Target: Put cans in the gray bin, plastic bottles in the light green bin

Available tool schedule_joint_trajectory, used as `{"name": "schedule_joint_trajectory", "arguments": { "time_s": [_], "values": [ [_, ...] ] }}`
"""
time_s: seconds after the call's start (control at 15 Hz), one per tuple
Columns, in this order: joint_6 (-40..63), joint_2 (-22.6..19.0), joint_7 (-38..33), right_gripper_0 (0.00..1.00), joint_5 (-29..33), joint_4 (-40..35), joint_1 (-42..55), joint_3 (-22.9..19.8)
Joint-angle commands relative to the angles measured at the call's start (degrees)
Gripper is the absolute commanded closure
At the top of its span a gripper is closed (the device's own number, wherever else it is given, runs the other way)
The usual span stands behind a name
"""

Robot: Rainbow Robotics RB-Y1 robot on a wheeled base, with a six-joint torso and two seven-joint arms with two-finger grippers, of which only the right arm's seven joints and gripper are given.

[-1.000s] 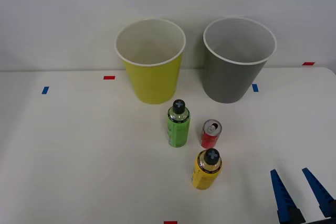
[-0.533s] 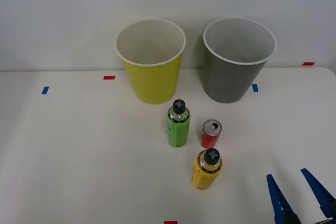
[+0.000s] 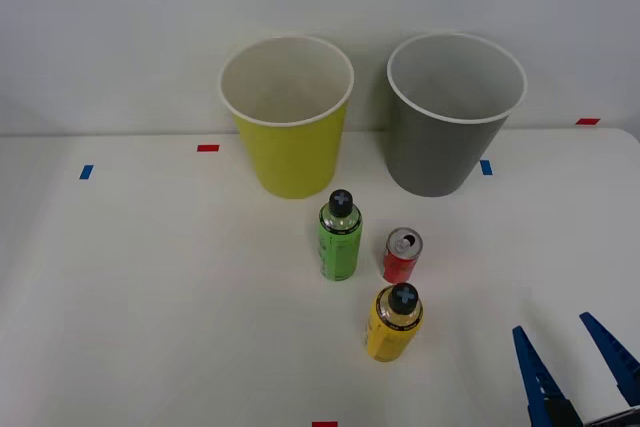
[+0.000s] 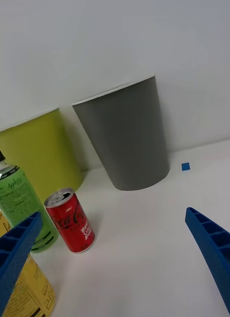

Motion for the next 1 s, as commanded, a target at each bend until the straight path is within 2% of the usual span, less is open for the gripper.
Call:
{"name": "schedule_joint_trajectory", "arguments": {
  "time_s": [0.07, 0.4, 0.6, 1.0],
  "values": [
    [-0.1, -0.1, 0.8, 0.0, 0.7, -0.2, -0.7, -0.4],
    [0.0, -0.2, 0.5, 0.0, 2.0, -1.0, -0.9, -1.1],
    [3.6, -1.6, 1.7, 0.0, -4.0, -1.0, -1.0, 4.6],
    [3.5, -0.9, 2.5, 0.0, -5.0, -1.0, -1.1, 4.2]
  ]
}}
